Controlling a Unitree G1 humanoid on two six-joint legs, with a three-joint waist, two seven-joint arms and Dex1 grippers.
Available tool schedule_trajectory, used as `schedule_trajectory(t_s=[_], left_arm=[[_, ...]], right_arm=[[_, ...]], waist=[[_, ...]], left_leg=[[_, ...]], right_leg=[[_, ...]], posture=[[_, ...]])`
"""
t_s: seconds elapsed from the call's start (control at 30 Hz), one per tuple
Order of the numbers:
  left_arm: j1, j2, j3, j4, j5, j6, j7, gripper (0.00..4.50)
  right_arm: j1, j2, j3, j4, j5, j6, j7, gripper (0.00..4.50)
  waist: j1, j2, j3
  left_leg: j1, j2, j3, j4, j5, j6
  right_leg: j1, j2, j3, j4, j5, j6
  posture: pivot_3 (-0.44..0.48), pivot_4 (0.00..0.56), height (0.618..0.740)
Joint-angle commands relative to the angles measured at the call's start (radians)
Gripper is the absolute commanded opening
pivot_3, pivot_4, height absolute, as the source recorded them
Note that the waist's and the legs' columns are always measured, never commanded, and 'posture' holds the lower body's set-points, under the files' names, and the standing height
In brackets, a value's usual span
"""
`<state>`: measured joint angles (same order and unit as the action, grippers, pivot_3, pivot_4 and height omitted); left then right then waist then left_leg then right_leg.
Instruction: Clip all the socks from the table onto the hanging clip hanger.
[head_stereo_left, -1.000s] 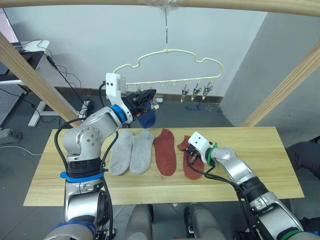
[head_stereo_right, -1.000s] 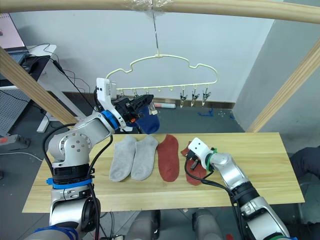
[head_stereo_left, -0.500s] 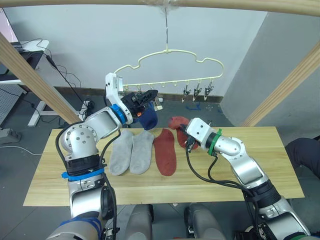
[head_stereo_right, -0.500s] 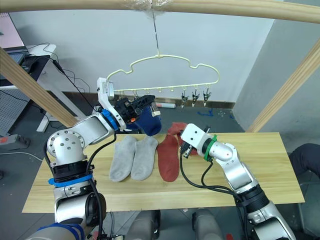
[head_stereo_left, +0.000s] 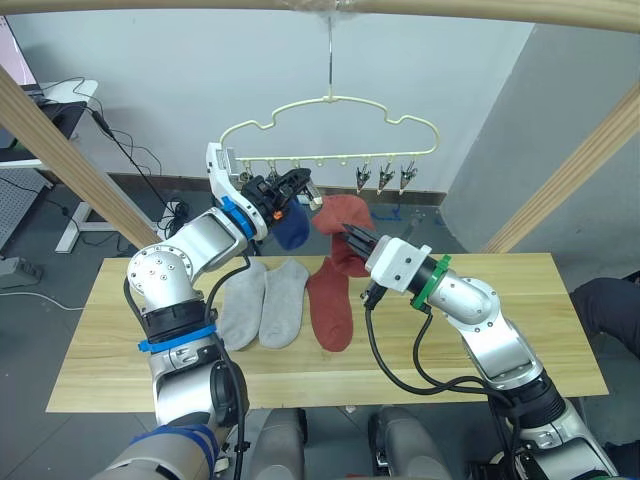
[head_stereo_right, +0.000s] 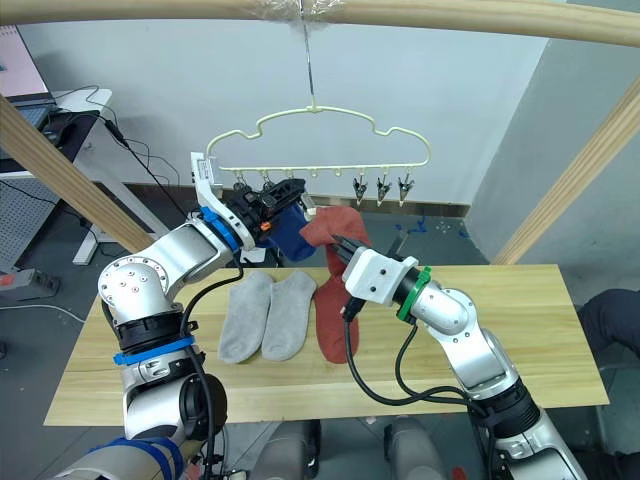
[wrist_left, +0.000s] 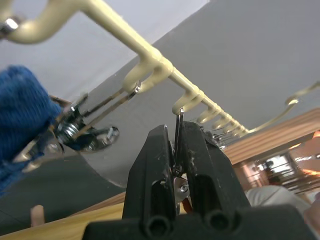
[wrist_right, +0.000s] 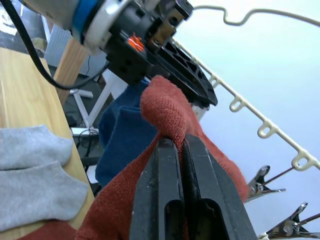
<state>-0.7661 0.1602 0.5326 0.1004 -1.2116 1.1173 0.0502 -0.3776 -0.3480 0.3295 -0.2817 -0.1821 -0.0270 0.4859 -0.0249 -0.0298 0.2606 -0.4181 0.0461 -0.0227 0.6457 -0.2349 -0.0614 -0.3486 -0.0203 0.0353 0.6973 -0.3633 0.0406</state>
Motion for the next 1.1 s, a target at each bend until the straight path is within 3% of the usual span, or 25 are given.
schedule_trajectory(t_s=[0.03, 1.1], left_arm=[[-0.009, 0.012, 0.014, -0.006, -0.049, -0.011, 0.031, 0.0], [0.011, 0.043, -0.056, -0.018, -0.123, -0.067, 0.046, 0.0]], right_arm=[[0.008, 0.014, -0.011, -0.043, 0.009, -0.023, -0.006, 0.02], [-0.005, 0.081, -0.049, -0.072, 0.059, 0.072, -0.009, 0.02]], waist=[[-0.001, 0.0, 0.0], [0.001, -0.001, 0.001]], left_leg=[[0.0, 0.0, 0.0, 0.0, 0.0, 0.0], [0.0, 0.0, 0.0, -0.001, 0.0, -0.001]], right_leg=[[0.0, 0.0, 0.0, 0.0, 0.0, 0.0], [0.0, 0.0, 0.0, -0.001, 0.0, 0.0]], posture=[[0.04, 0.26, 0.74], [0.037, 0.274, 0.74]])
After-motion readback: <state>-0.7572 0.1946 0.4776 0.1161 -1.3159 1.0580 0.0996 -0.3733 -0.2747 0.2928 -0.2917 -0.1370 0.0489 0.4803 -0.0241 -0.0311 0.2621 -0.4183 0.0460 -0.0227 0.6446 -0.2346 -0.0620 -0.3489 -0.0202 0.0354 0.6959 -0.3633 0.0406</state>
